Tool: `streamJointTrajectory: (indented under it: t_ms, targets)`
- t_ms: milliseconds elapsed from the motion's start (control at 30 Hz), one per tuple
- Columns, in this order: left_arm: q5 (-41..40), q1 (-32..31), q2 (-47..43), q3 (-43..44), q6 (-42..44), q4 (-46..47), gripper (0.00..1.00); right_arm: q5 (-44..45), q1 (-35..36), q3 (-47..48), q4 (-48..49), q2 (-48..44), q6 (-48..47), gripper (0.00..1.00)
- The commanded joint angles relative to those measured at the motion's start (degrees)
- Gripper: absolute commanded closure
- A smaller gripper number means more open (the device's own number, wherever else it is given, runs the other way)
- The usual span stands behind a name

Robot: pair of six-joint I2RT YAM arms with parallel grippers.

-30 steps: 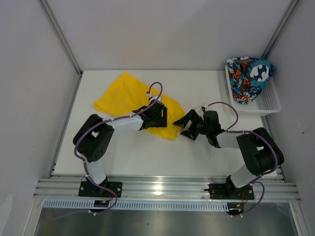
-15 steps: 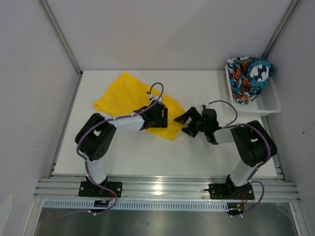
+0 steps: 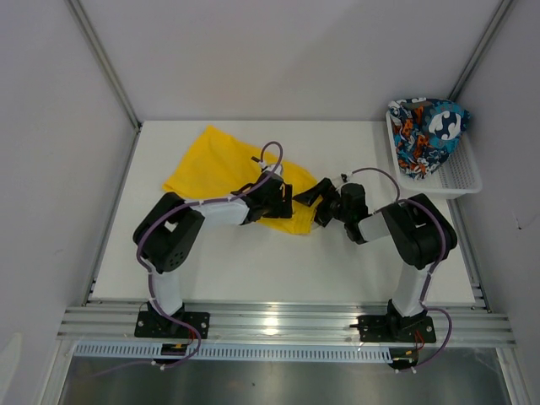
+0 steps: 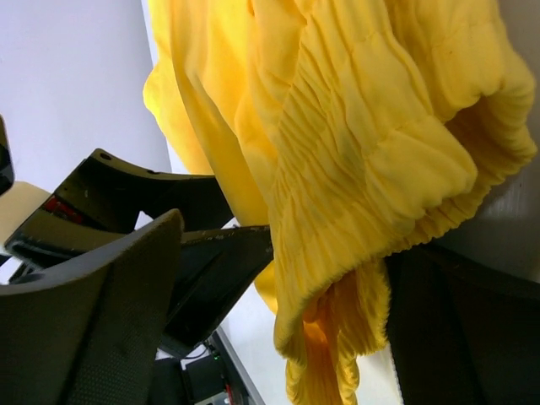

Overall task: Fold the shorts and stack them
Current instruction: Fold the shorts

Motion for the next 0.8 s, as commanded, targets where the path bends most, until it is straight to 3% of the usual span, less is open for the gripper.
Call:
streamJointTrajectory:
  t_ms: [0, 267, 367, 400, 433, 500, 533, 633, 767]
  targets:
    - [4.5, -1.6, 2.1, -1.5, -0.6, 1.4, 0.25, 1.5, 0.5, 1.0, 0.0, 2.7, -1.6, 0.15]
    - [7.5, -2.3, 0.9, -5.8, -4.8, 4.3, 0.25, 2.6, -0.5, 2.6, -3.0, 1.9, -5.2, 0.52]
    - [7.8, -3.1, 0.5, -6.6, -5.9, 4.9, 0.25, 1.6, -1.1, 3.9, -4.9, 1.9, -6.7, 0.72]
    - [7.8, -3.4, 0.1, -7.0, -7.1, 5.1, 0.25, 1.3, -1.3, 5.2, -6.3, 1.8, -7.4, 0.91]
    - [8.1, -3.6, -0.2, -7.3, -7.8, 5.5, 0.25, 1.1, -1.5, 5.7, -10.3, 1.5, -7.9, 1.00]
    - [7.4, -4.6, -1.4, -9.0, -9.0, 6.5, 0.25, 0.1, -2.4, 7.2, -15.5, 0.1, -11.5, 1.00]
    - [7.0, -4.8, -3.5, -9.9, -9.7, 6.5, 0.25, -0.1, -2.6, 11.1, -27.0, -0.5, -14.1, 1.00]
    - [4.7, -3.5, -9.1, -10.5, -9.2, 3.0, 0.24, 1.1, -3.3, 16.5, -44.0, -4.0, -25.5, 1.00]
    - [8.7, 1.1, -15.2, -8.8, -7.3, -3.6, 0.23, -5.1, -7.7, 16.8, -55.0, -9.4, -33.8, 1.00]
